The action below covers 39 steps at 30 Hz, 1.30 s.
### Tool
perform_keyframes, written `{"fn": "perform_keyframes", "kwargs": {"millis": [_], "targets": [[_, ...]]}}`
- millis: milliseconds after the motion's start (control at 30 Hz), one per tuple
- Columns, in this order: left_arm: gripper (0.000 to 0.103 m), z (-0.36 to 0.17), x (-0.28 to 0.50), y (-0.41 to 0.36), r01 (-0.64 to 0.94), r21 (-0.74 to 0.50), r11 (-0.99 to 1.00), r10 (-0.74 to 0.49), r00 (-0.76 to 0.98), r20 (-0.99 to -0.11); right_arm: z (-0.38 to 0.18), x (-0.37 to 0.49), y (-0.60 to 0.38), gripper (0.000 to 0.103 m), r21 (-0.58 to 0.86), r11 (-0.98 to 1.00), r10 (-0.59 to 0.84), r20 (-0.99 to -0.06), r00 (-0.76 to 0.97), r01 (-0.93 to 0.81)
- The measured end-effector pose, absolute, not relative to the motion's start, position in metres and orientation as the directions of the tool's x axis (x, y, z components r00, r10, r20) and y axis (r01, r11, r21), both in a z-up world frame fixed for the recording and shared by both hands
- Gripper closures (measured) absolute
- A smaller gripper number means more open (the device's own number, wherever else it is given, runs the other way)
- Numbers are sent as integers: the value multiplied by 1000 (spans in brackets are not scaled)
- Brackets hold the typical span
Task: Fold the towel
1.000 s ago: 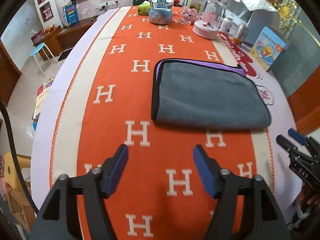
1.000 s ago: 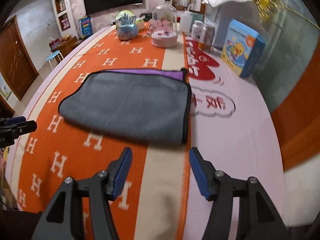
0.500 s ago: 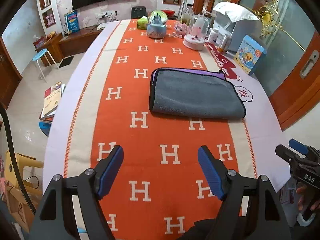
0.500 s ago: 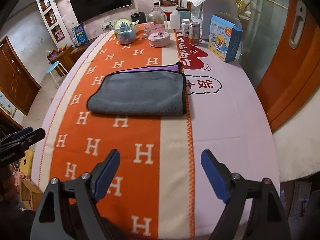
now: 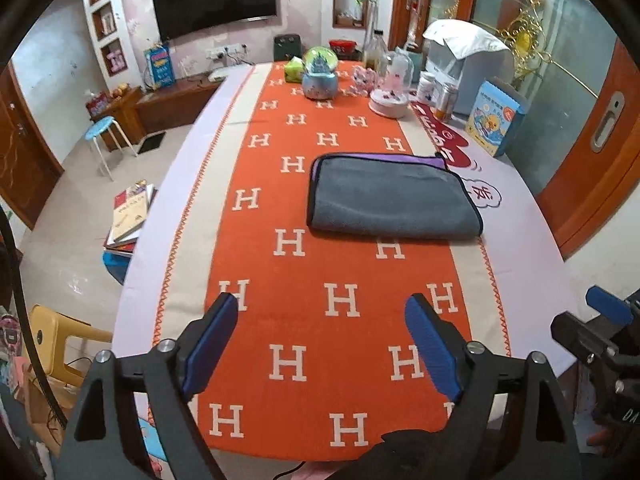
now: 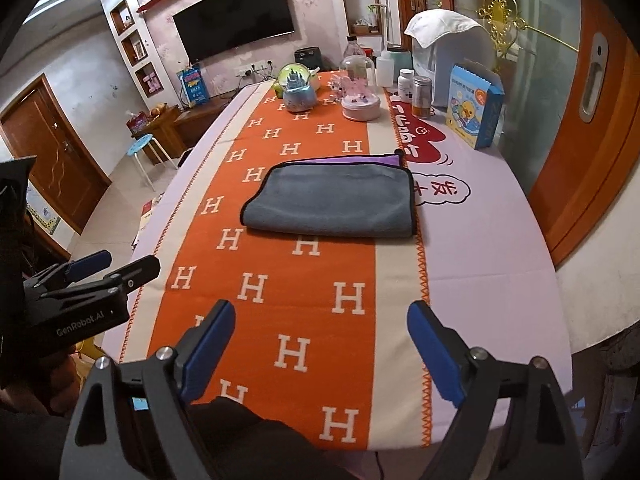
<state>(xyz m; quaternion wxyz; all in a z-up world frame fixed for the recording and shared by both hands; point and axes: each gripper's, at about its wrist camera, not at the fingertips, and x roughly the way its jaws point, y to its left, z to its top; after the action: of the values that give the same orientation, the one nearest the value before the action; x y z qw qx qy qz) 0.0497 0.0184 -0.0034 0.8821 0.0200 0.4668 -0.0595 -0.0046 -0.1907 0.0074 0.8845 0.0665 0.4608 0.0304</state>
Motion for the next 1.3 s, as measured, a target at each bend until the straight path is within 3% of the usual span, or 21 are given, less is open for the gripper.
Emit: {"fn": "perform_keyframes", "kwargs": {"millis": [133, 367, 633, 1300], "targets": [[15, 1, 40, 21, 105, -28, 994, -85, 582, -808, 8, -11, -187, 5, 132, 991, 91, -808, 582, 28], [12, 2, 27, 25, 78, -16, 997, -59, 596, -801, 7, -18, -181, 0, 102, 993, 45, -808, 588, 64], [1, 8, 19, 23, 84, 16, 996, -40, 628, -777, 3, -20, -183, 0, 103, 990, 33, -821, 570, 92], [1, 11, 20, 19, 95, 36, 995, -33, 634, -773, -2, -18, -183, 0, 104, 988, 26, -833, 553, 110]]}}
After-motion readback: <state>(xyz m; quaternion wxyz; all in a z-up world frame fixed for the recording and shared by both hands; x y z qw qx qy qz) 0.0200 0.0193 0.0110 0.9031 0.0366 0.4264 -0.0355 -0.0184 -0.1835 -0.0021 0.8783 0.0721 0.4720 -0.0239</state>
